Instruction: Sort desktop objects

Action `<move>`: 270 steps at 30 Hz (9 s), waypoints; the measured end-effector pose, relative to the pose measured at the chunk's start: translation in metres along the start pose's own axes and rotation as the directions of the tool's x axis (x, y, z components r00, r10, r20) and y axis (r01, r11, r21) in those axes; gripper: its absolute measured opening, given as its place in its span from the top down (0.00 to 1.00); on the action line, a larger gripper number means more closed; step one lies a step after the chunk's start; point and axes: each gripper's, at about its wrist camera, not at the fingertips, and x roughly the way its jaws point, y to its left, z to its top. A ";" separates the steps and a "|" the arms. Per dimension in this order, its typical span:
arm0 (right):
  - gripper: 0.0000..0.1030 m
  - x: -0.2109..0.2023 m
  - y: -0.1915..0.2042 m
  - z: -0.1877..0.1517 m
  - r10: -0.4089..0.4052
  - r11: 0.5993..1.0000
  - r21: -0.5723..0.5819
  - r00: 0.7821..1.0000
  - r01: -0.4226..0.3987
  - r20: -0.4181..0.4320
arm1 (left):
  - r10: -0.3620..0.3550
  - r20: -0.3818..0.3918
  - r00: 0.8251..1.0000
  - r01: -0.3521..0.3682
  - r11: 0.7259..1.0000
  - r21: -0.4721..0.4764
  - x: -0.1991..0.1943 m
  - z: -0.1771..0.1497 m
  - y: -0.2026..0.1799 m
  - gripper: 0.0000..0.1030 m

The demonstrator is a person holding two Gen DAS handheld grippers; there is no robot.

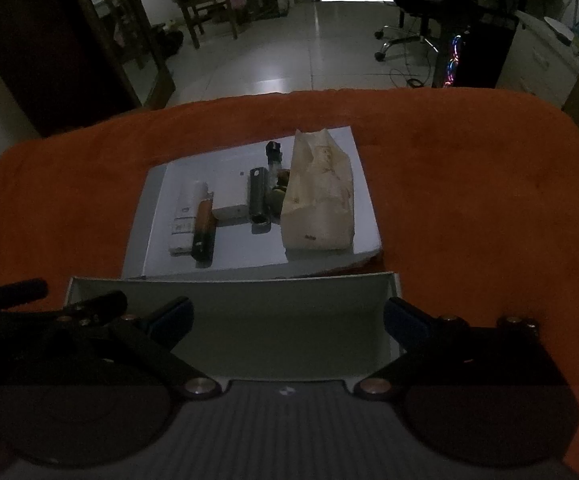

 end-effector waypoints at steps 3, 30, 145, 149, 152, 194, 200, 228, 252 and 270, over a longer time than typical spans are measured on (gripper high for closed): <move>0.00 -0.002 -0.004 0.005 0.002 1.000 -0.004 1.000 -0.002 -0.003 | 0.021 0.021 1.000 -0.022 0.997 0.070 0.000 0.006 -0.007 0.00; 0.00 0.076 -0.066 0.090 0.034 0.996 0.084 0.999 -0.037 0.038 | 0.072 0.020 0.997 -0.074 0.987 0.144 0.071 0.070 -0.017 0.00; 0.77 0.180 -0.139 0.067 0.093 0.966 0.251 0.991 -0.065 -0.099 | -0.400 -0.219 0.890 0.456 0.797 0.396 0.252 0.112 -0.108 0.71; 0.78 0.182 -0.139 0.068 0.096 0.967 0.244 0.990 -0.068 -0.104 | -0.376 -0.220 0.900 0.434 0.819 0.376 0.249 0.111 -0.104 0.75; 0.79 0.181 -0.138 0.068 0.099 0.965 0.251 0.989 -0.069 -0.110 | -0.350 -0.230 0.908 0.412 0.847 0.336 0.246 0.112 -0.102 0.77; 0.84 -0.003 -0.012 0.006 0.160 0.986 0.032 0.987 -0.161 0.034 | -0.265 0.019 0.964 0.256 0.946 0.200 -0.006 0.032 -0.026 0.83; 0.84 0.016 0.000 -0.012 0.159 0.987 -0.005 0.987 -0.159 -0.015 | -0.235 -0.001 0.972 0.231 0.957 0.178 0.007 0.004 -0.015 0.83; 0.84 0.151 0.002 -0.049 0.145 0.983 -0.082 0.973 -0.161 -0.179 | -0.130 -0.092 0.987 0.133 0.991 0.024 0.105 -0.065 0.005 0.83; 0.69 0.132 -0.013 -0.050 0.221 0.975 0.062 0.949 -0.212 -0.226 | -0.131 -0.093 0.987 0.127 0.991 -0.046 0.113 -0.063 0.012 0.83; 0.91 0.138 -0.016 -0.061 0.200 0.978 0.105 0.953 -0.180 -0.230 | -0.135 -0.106 0.985 0.130 0.990 -0.053 0.113 -0.066 0.012 0.83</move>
